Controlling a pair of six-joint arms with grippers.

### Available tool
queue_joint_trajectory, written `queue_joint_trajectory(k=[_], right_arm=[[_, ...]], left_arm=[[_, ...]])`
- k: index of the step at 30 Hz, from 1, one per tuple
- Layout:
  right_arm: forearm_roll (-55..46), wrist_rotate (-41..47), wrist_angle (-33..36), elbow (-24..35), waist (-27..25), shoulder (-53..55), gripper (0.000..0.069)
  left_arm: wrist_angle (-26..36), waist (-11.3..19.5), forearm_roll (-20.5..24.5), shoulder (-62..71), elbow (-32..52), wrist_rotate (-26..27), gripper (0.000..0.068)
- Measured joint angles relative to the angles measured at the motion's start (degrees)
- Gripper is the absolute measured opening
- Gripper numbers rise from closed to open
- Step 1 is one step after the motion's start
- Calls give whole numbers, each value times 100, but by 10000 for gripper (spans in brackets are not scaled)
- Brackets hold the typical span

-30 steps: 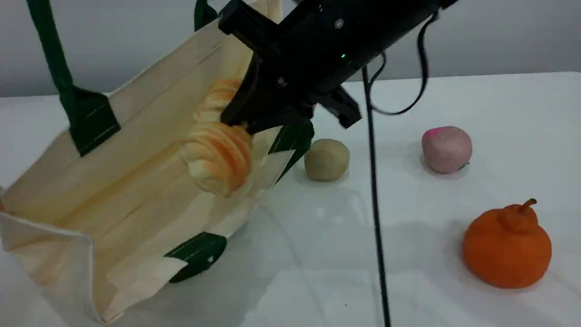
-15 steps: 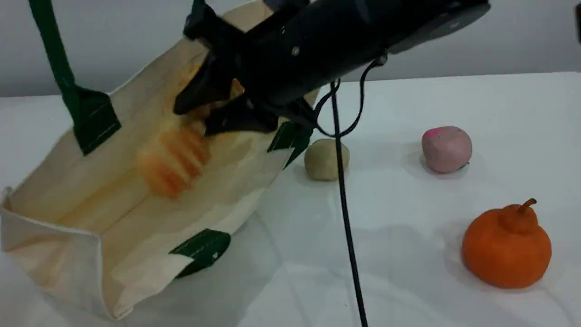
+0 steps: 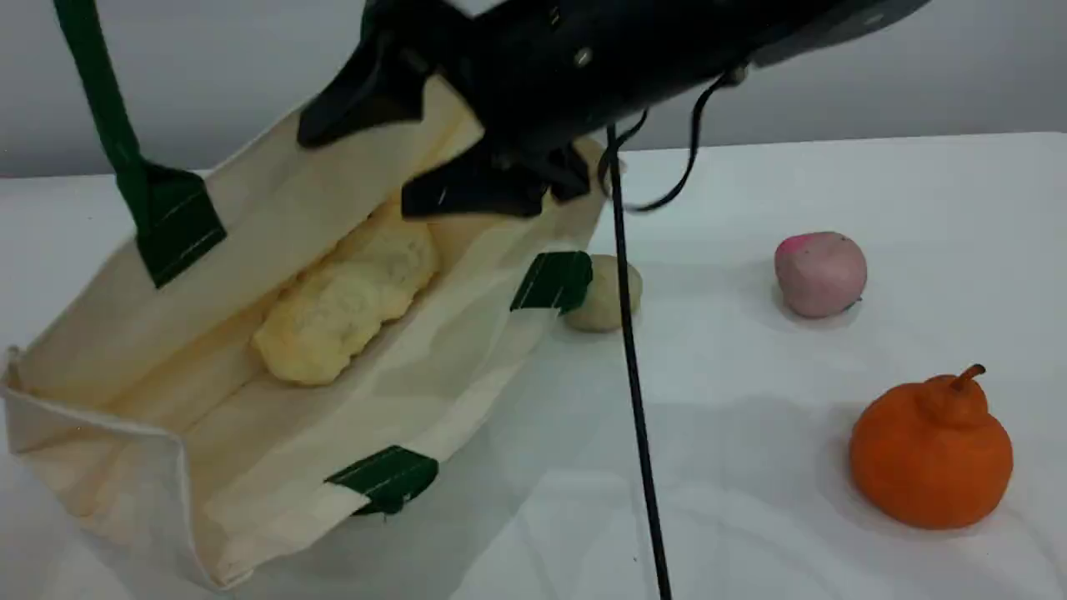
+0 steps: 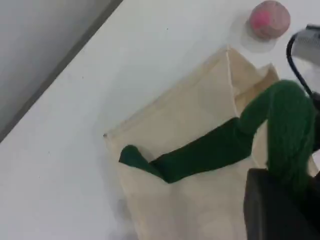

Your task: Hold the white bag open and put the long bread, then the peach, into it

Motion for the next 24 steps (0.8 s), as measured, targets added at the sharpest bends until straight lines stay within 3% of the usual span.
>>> queue_joint_trajectory(k=[6, 14, 17, 24], right_arm=[[-67, -37, 100, 0, -510, -347, 565], [-1180, -6, -44, 0, -1306, -604, 565], [-1586, 48, -203, 0, -1526, -604, 565], [-2353, 100, -718, 0, -1630, -604, 565]], left_arm=[[0, 0, 6, 0, 0, 0, 90], [0, 0, 41, 0, 0, -234, 90], [0, 0, 285, 0, 0, -384, 90], [12, 14, 490, 0, -60, -466, 90]])
